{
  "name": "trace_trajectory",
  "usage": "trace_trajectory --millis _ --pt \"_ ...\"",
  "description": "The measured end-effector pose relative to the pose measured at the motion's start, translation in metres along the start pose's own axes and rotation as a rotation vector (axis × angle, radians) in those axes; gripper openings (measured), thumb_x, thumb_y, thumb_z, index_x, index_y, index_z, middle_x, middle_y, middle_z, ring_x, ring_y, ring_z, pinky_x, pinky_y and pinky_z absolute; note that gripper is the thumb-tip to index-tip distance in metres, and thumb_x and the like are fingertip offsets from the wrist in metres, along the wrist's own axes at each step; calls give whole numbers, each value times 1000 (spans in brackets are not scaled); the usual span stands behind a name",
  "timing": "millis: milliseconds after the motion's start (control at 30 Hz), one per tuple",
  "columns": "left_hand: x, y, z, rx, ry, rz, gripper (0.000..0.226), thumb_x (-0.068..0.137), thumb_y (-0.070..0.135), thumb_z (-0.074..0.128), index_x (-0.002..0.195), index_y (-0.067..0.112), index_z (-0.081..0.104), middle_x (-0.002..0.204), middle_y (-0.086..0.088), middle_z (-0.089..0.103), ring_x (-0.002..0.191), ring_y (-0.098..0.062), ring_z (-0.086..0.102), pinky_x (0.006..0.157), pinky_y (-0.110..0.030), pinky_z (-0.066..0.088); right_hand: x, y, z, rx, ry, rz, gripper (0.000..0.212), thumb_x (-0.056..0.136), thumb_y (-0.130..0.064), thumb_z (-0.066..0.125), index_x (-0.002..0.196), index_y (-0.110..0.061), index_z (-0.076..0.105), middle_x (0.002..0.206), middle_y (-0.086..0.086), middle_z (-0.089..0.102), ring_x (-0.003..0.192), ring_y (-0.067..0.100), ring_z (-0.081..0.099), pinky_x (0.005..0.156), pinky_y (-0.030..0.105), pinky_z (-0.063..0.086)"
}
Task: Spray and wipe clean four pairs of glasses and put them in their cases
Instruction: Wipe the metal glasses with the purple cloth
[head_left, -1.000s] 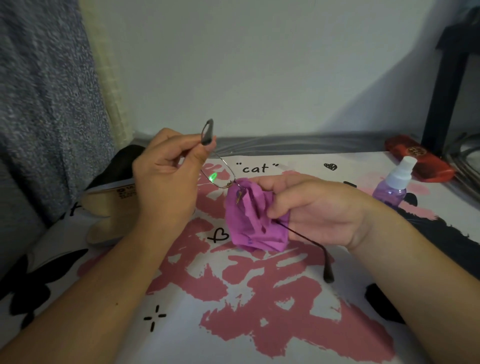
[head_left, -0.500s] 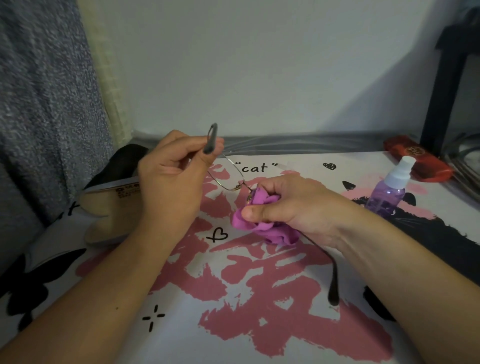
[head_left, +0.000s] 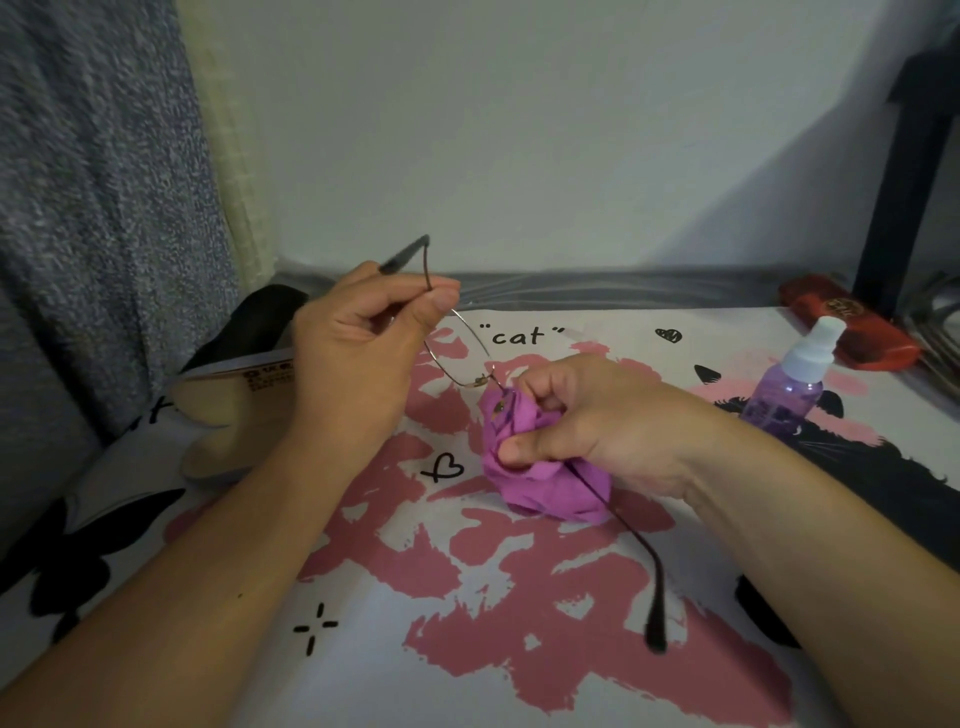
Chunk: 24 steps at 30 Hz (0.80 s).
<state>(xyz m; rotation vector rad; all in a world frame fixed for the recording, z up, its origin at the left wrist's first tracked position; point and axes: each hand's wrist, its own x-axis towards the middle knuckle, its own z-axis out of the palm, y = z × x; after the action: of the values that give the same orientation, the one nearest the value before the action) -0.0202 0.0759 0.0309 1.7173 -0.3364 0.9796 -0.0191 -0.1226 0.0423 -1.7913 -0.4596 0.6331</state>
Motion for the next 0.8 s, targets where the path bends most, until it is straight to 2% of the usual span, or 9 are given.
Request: trace_trajectory --millis 67,167,267,333,400,500,567,633,800 --pt "1 0 1 -20 -7 -36 12 87 15 75 96 24 75 88 9 73 82 0 68 76 -15 51 -1 -2 2 -94 47 -37 12 85 -9 76 75 -13 70 71 -7 75 71 4 71 66 14 53" --pt "2 -1 0 -95 -2 -122 8 84 27 74 92 27 75 81 15 74 71 3 65 65 -12 49 -4 -6 5 -248 96 -108 18 92 -27 71 77 -17 72 75 -7 76 71 4 71 66 17 53" --pt "4 -3 -2 -110 12 -135 9 84 28 73 92 27 75 81 17 75 74 3 67 68 -12 50 -2 -3 4 -147 43 -153 18 97 -10 63 80 -13 68 73 -10 71 67 -2 65 64 9 47" --pt "4 -3 -2 -76 7 -106 11 87 18 74 93 27 74 83 15 74 82 2 68 76 -15 51 0 2 2 -34 -9 -152 12 94 3 62 96 -7 70 89 4 72 83 9 69 73 16 52" --pt "3 -2 -1 -78 2 -102 12 87 15 74 92 26 74 82 14 73 80 1 67 73 -15 50 1 3 2 26 -54 -141 17 91 8 64 99 -6 70 92 7 73 87 16 71 75 21 54" --pt "0 0 2 -78 -22 -85 13 86 13 74 92 25 75 80 18 74 78 2 68 73 -14 51 1 3 4 -74 -11 -138 17 86 3 72 79 -13 70 79 1 72 77 13 71 74 23 57" --pt "-2 2 3 -69 -40 -74 16 87 11 74 93 25 74 82 21 75 80 1 70 74 -15 53 2 3 2 -126 -9 -142 4 86 -3 74 83 -3 71 77 2 73 75 13 71 78 26 59" --pt "-1 3 3 -76 -43 -70 14 87 12 74 94 24 74 83 21 75 81 1 70 75 -15 53 2 3 1 -156 5 -159 13 90 -8 71 92 5 70 80 4 73 77 13 71 77 25 57" --pt "2 2 0 -111 -6 -90 13 84 23 73 97 22 74 79 20 74 77 3 68 70 -12 50 0 -1 10 -195 58 -240 16 94 -13 67 82 -23 70 76 -13 72 74 -1 69 69 13 49"
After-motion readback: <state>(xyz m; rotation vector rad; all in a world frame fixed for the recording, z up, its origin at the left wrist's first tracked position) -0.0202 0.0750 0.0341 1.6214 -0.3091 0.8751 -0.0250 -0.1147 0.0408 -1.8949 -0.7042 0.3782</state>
